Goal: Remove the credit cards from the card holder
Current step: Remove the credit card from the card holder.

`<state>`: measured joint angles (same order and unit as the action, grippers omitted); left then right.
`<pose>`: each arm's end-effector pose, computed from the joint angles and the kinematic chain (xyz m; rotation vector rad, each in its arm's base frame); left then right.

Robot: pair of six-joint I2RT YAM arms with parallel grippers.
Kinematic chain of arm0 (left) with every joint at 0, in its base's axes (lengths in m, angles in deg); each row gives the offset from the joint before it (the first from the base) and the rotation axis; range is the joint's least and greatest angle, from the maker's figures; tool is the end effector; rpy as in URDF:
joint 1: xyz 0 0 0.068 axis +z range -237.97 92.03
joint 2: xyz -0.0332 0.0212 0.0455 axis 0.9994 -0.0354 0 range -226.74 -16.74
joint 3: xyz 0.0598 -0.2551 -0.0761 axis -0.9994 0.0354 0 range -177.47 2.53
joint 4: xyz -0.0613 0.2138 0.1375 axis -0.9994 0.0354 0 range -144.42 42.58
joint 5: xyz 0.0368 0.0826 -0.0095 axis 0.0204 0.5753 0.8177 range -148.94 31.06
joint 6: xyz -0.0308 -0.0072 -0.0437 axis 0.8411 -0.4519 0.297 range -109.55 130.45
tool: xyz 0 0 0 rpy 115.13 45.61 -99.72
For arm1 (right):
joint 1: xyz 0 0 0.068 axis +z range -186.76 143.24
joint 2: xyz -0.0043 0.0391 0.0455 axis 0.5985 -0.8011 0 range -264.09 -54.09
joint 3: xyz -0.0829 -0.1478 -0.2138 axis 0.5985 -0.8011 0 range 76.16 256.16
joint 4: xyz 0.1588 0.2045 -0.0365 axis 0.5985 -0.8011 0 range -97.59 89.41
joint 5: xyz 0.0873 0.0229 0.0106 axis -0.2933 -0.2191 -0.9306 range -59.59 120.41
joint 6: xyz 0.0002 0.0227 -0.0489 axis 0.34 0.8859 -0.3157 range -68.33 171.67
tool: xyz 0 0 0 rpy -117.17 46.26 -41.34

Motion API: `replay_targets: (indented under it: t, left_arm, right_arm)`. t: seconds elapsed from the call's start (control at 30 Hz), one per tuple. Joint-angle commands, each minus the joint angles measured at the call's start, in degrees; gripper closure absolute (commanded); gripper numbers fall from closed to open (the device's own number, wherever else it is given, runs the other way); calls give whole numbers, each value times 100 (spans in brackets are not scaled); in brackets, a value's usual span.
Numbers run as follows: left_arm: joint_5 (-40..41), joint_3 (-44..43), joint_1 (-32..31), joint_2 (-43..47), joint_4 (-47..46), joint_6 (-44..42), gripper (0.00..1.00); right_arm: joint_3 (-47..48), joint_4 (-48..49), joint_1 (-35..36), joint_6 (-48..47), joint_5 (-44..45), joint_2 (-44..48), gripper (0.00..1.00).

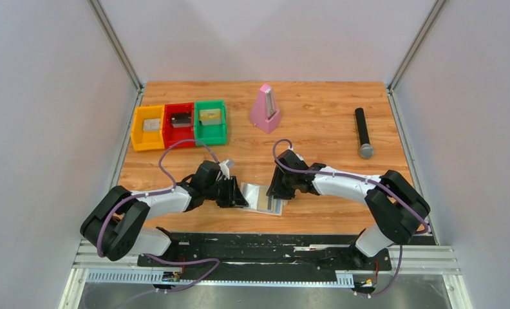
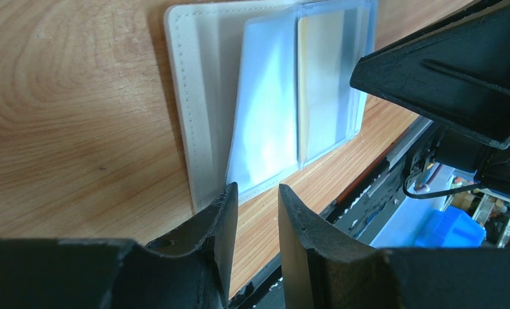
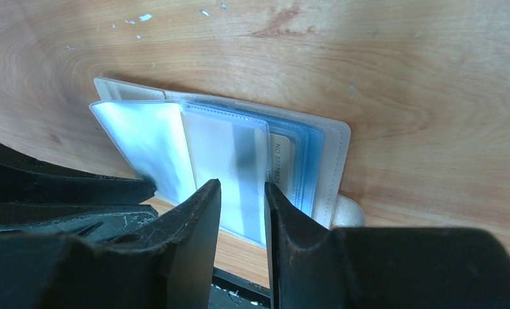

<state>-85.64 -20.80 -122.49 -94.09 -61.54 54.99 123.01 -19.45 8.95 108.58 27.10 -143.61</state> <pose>0.1780 -0.1417 0.1308 0.0160 2.6274 -1.1365 0.2016 0.2096 0.1592 0.2537 2.8007 0.6079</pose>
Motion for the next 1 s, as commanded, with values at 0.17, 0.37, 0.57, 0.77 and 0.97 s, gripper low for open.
replay_targets:
  t: [0.17, 0.37, 0.57, 0.77, 0.97]
  left_arm:
    - [26, 91, -33, 88, -164, -41, 62]
    - [31, 115, -36, 97, -173, -30, 62]
    - [37, 197, -34, 121, -247, 11, 62]
    - [77, 189, -38, 129, -173, -21, 62]
    - [150, 145, -34, 256, -40, -59, 61]
  right_arm:
    - [-383, 1065, 44, 78, -332, 226, 68]
    - [-512, 1382, 50, 45, -495, 511, 68]
    - [-669, 1684, 43, 135, -712, 629, 68]
    - [-641, 1244, 47, 156, -312, 610, 68]
    - [-553, 881, 43, 87, -151, 461, 67]
